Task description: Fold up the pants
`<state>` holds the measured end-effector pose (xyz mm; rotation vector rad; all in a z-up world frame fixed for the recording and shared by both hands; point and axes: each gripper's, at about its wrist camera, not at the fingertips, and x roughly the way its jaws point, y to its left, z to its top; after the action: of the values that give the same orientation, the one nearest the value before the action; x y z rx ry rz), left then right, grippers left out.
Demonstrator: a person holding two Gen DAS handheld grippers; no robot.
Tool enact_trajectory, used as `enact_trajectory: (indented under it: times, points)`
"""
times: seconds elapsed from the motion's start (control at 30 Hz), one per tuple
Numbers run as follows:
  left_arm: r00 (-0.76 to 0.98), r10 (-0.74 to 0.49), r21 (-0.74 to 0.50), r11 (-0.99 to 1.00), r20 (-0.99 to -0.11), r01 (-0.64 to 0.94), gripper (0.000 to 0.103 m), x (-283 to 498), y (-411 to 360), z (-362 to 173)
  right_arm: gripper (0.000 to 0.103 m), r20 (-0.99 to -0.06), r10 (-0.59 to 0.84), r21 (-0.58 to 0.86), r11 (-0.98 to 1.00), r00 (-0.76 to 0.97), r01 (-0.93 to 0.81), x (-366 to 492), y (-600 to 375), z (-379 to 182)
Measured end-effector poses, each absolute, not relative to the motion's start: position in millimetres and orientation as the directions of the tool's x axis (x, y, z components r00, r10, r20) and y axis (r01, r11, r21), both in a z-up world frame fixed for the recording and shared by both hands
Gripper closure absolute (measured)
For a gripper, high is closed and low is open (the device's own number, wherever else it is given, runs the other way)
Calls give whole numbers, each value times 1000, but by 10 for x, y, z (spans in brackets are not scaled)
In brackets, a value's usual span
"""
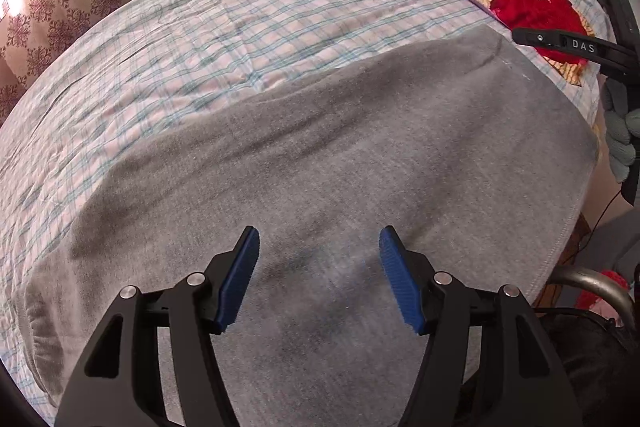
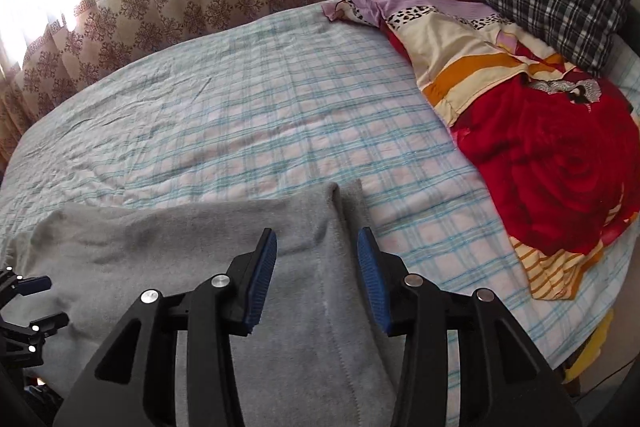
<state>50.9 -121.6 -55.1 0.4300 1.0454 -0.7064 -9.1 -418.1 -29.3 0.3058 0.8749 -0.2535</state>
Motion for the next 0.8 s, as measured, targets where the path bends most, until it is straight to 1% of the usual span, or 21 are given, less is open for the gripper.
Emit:
enact_trajectory:
  times: [0.03, 0.07, 0.17, 0.2, 0.3, 0.33, 0.57, 0.67, 0.73, 0.8]
  points:
    - [308, -332, -6, 688, -891, 725, 33, 469, -1281, -550, 60, -782, -55, 191, 927, 620, 323, -60, -4171, -345]
    - [300, -340, -6, 670, -891, 742, 33, 427, -1345, -557, 60, -784, -37, 204, 927, 620, 313, -36, -4181, -405]
    - [269, -349, -5, 619, -898, 785, 33, 333, -1501, -598, 60, -803, -43, 206, 916, 594, 345, 40, -4305, -638]
    - [261, -345, -6, 613, -901, 790, 33, 326, -1530, -620, 62, -810, -59, 201, 907, 583, 371, 46, -4389, -705]
    - [255, -324, 2, 614, -911, 789, 33, 332, -1566, -680, 77, -812, -32, 267, 867, 583, 420, -1, -4620, -837]
    - [252, -317, 3, 616, -914, 787, 33, 338, -1571, -704, 78, -807, -18, 289, 860, 591, 421, -14, -4652, -847]
    - [271, -291, 42, 606, -918, 794, 32, 297, -1639, -734, 76, -812, -49, 255, 866, 581, 430, -34, -4589, -758]
    - [278, -297, 53, 591, -914, 805, 32, 269, -1690, -702, 73, -793, -78, 242, 869, 604, 431, -171, -4572, -540]
    - [274, -306, 49, 580, -912, 813, 32, 253, -1738, -693, 67, -797, -93, 226, 871, 597, 437, -267, -4573, -461]
    - [264, -316, 43, 565, -911, 824, 32, 226, -1803, -689, 67, -810, -91, 218, 870, 579, 442, -341, -4584, -492]
